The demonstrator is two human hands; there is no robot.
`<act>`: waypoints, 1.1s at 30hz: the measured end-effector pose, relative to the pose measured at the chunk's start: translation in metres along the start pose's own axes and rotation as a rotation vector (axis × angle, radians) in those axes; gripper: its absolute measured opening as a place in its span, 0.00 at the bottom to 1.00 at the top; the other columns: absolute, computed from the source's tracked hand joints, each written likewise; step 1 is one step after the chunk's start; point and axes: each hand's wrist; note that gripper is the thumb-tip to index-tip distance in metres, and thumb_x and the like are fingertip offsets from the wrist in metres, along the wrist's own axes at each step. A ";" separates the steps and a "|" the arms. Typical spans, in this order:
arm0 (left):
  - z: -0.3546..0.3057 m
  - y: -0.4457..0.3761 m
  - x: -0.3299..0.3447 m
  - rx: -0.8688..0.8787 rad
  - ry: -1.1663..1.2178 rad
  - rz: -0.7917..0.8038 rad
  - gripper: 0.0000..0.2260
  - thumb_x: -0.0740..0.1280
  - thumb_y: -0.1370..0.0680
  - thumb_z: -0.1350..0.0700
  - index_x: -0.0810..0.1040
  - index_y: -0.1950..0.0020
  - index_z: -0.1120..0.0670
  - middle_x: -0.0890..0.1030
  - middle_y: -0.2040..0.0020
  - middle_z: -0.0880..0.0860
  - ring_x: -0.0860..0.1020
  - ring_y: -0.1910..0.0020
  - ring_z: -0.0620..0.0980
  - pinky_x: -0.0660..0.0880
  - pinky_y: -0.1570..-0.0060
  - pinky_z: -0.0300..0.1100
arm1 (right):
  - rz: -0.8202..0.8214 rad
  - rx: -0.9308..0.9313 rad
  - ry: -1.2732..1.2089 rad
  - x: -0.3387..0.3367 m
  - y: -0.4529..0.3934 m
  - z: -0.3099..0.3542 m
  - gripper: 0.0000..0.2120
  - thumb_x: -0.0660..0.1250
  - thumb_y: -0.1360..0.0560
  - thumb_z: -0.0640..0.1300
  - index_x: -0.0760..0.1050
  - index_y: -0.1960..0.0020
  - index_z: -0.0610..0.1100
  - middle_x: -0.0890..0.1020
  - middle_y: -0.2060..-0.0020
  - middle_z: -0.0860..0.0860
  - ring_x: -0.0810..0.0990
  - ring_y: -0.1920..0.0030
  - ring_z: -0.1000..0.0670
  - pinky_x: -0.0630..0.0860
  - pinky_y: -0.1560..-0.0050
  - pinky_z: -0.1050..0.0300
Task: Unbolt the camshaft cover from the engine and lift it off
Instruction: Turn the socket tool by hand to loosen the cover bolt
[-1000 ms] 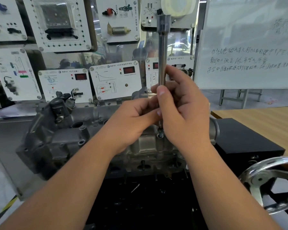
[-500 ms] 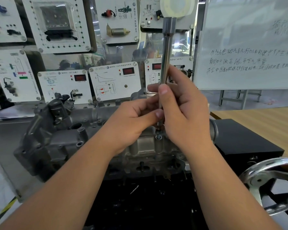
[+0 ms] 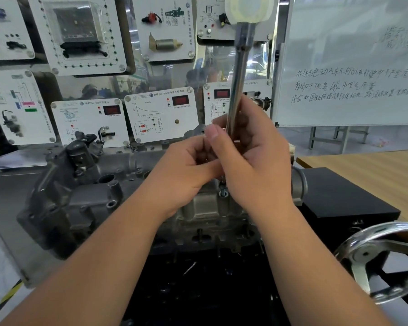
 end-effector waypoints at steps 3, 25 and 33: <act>-0.001 0.000 0.000 0.000 0.013 0.018 0.04 0.75 0.24 0.59 0.82 0.51 0.55 0.86 0.59 0.49 0.84 0.59 0.45 0.80 0.57 0.36 | -0.039 0.004 0.013 -0.002 0.000 -0.001 0.05 0.64 0.19 0.44 0.79 0.48 0.46 0.80 0.64 0.54 0.81 0.61 0.50 0.80 0.59 0.46; -0.005 0.003 0.002 -0.010 -0.081 -0.001 0.07 0.73 0.22 0.61 0.83 0.46 0.62 0.86 0.52 0.61 0.84 0.50 0.62 0.83 0.48 0.54 | -0.030 0.045 -0.033 -0.002 -0.001 0.002 0.15 0.66 0.19 0.46 0.78 0.35 0.42 0.83 0.55 0.55 0.82 0.54 0.54 0.80 0.53 0.54; -0.007 0.006 0.001 -0.036 0.094 0.075 0.08 0.69 0.22 0.54 0.88 0.49 0.47 0.88 0.53 0.48 0.85 0.52 0.43 0.79 0.50 0.36 | 0.017 0.054 0.025 -0.005 0.000 0.003 0.15 0.60 0.16 0.40 0.76 0.31 0.40 0.85 0.53 0.57 0.83 0.57 0.57 0.74 0.58 0.71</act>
Point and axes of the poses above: each hand's wrist, its own y-axis away from the middle knuckle, its own x-axis out of the palm, z = x × y
